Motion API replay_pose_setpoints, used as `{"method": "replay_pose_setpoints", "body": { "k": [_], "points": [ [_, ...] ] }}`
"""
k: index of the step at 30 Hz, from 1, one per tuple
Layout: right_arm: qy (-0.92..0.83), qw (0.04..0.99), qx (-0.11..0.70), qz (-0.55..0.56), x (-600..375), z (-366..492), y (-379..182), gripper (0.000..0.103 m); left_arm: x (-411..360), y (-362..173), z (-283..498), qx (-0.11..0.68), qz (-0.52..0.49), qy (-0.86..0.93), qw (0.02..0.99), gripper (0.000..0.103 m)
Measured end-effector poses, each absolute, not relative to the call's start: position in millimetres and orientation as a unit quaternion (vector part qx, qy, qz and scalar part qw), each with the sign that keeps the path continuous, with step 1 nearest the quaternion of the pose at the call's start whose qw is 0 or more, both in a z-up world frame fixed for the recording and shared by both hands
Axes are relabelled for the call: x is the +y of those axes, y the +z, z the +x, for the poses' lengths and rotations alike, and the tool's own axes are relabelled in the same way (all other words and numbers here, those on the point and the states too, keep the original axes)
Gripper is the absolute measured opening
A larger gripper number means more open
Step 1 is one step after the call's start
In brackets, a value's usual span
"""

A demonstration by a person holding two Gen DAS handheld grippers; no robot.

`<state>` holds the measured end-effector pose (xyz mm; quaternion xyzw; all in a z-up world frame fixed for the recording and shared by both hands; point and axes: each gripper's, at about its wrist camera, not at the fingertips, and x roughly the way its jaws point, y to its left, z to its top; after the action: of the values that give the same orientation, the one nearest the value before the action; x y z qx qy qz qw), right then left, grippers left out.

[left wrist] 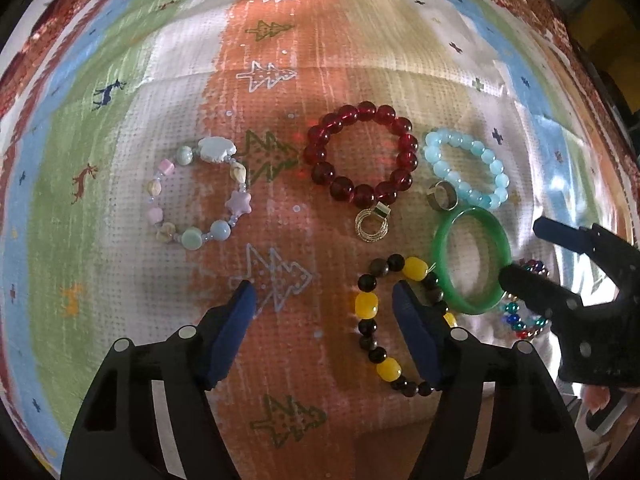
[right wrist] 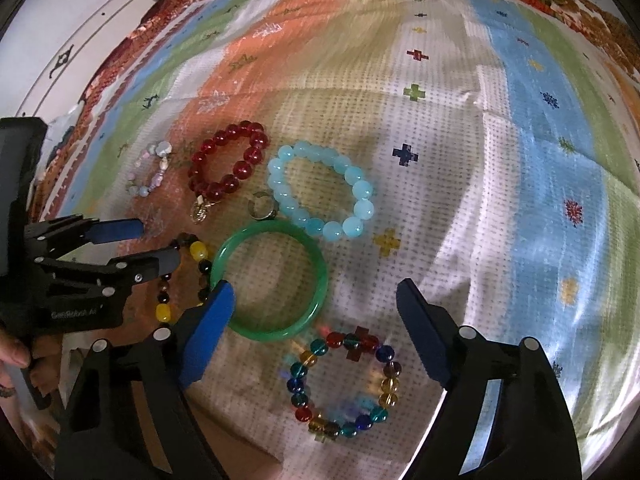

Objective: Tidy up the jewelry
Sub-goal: 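Close left tool on yellow-black bracelet while right tool closes on green bangle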

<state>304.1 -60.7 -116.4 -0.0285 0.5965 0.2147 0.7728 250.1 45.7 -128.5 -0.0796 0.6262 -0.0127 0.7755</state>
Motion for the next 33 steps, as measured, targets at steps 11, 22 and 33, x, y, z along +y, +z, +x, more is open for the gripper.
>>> {"method": "replay_pose_setpoints", "body": {
  "k": [11, 22, 33],
  "points": [
    [0.202, 0.771, 0.602, -0.048, -49.7, 312.7, -128.5, 0.072, 19.1, -135.4, 255.7, 0.628, -0.035, -0.002, 0.777, 0.063],
    [0.171, 0.776, 0.601, -0.084, -54.2, 314.0, -132.8, 0.034, 19.9, -132.2, 254.2, 0.623, -0.030, 0.014, 0.781, 0.033],
    [0.168, 0.782, 0.594, -0.089, -63.7, 307.9, -128.3, 0.008, 51.5, -128.6, 255.0, 0.621, -0.064, 0.001, 0.781, 0.011]
  ]
}}
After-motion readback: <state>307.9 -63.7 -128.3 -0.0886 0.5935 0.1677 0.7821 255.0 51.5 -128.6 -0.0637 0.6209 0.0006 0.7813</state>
